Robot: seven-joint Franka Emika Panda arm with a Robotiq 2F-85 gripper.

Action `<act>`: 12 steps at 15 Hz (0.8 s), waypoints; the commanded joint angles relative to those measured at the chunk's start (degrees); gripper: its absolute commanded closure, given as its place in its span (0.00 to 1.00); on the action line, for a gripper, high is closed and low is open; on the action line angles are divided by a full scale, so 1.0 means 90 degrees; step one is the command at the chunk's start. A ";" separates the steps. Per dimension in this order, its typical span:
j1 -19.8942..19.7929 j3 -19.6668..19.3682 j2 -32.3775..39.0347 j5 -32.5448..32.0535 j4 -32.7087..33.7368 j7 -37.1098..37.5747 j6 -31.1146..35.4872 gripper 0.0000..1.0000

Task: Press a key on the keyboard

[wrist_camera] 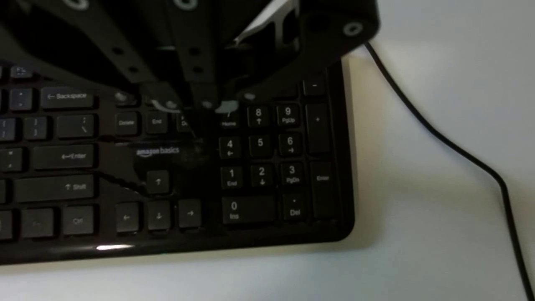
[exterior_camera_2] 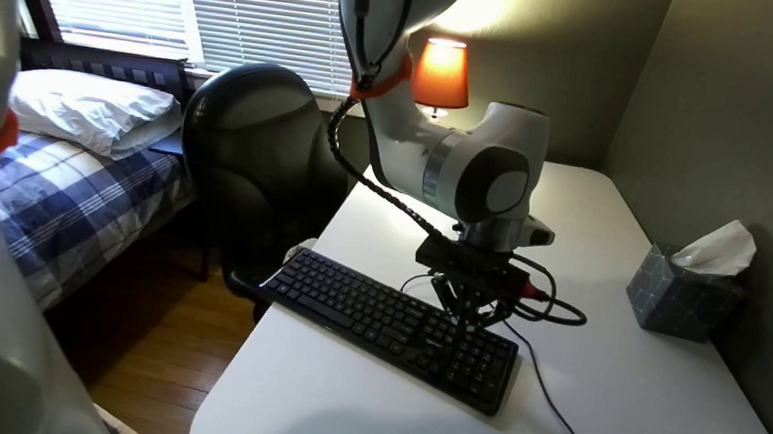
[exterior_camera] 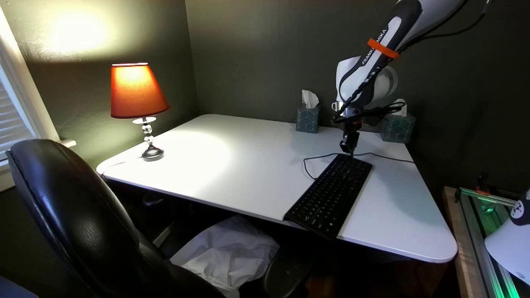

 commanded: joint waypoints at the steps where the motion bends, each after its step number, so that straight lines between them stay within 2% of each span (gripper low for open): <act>1: -0.0005 0.0031 0.0252 0.0024 0.0212 0.0115 -0.0082 1.00; 12: -0.0094 0.0077 0.0568 0.0086 0.0450 0.0056 -0.0106 1.00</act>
